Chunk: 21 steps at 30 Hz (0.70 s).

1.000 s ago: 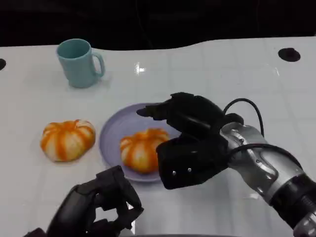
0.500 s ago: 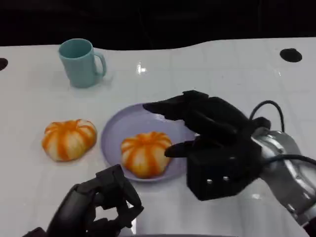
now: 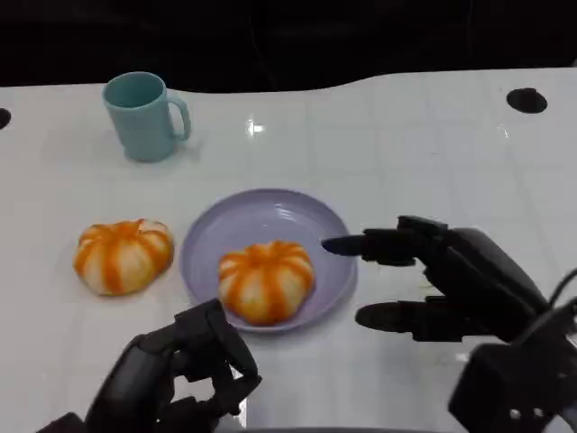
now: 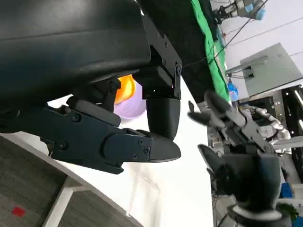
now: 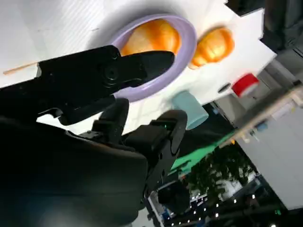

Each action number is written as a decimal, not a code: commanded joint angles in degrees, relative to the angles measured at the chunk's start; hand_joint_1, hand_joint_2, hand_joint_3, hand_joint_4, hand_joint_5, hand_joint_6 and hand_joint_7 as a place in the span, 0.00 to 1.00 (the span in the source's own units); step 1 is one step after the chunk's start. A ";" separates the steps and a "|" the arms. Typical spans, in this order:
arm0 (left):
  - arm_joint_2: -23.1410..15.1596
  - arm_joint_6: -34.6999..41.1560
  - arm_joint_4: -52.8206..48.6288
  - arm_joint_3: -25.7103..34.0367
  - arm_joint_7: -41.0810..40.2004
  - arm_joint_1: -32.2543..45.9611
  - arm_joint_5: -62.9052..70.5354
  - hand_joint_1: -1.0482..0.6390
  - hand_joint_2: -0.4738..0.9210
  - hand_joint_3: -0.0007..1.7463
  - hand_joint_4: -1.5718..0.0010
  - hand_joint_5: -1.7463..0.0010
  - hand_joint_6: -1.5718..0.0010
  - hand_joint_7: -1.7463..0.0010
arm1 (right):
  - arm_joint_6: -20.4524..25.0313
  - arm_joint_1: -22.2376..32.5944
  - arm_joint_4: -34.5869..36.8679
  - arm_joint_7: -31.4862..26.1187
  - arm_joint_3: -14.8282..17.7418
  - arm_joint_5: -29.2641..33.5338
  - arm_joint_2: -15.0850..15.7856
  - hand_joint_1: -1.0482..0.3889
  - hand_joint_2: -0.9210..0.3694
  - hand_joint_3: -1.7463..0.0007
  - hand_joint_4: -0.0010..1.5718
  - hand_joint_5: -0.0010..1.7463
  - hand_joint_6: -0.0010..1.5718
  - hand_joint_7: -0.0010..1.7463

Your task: Grasp the bread from the table and place it into the plate.

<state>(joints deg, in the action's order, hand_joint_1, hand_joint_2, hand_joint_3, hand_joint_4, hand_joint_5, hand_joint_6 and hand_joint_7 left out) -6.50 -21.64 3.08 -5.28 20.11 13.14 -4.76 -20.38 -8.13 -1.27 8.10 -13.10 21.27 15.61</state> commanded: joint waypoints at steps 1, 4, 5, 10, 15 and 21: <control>-0.80 -0.22 0.05 0.24 -0.37 0.06 0.40 0.31 1.00 0.20 0.56 0.00 0.63 0.10 | -4.45 3.72 -0.45 -1.97 2.72 -3.50 0.25 0.62 0.09 0.80 0.42 0.74 0.42 0.54; -0.76 -0.20 -0.03 0.25 -0.33 0.05 0.24 0.31 1.00 0.20 0.56 0.00 0.63 0.10 | -6.56 5.95 -0.59 -2.45 3.92 -4.50 0.53 0.69 0.36 0.36 0.41 0.86 0.42 0.67; -0.75 -0.28 -0.08 0.26 -0.30 0.03 0.20 0.31 1.00 0.20 0.56 0.00 0.63 0.10 | -7.08 6.66 -0.75 -2.53 4.25 -4.68 0.64 0.71 0.39 0.28 0.41 0.93 0.43 0.73; -0.67 -0.46 -0.53 0.29 -0.12 -0.18 -0.15 0.31 1.00 0.19 0.57 0.00 0.63 0.10 | -6.42 10.63 -3.48 -1.73 5.55 -4.93 0.99 0.72 0.44 0.19 0.49 1.00 0.44 0.85; -0.76 -0.39 -0.57 0.29 0.01 -0.26 -0.29 0.32 1.00 0.20 0.57 0.00 0.63 0.10 | -5.02 13.57 -6.37 -0.64 6.33 -4.74 1.53 0.72 0.46 0.16 0.50 1.00 0.42 0.89; -1.04 -0.16 -0.74 0.52 0.33 -0.38 -0.87 0.32 1.00 0.19 0.57 0.00 0.63 0.10 | -5.55 16.31 -6.96 -1.26 6.95 -3.77 1.21 0.73 0.51 0.12 0.53 1.00 0.42 0.93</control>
<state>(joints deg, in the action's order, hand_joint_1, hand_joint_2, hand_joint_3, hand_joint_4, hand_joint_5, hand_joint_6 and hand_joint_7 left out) -6.66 -21.73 2.81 -5.21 20.14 12.91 -5.17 -25.85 6.94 -7.85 7.36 -6.86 17.41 16.20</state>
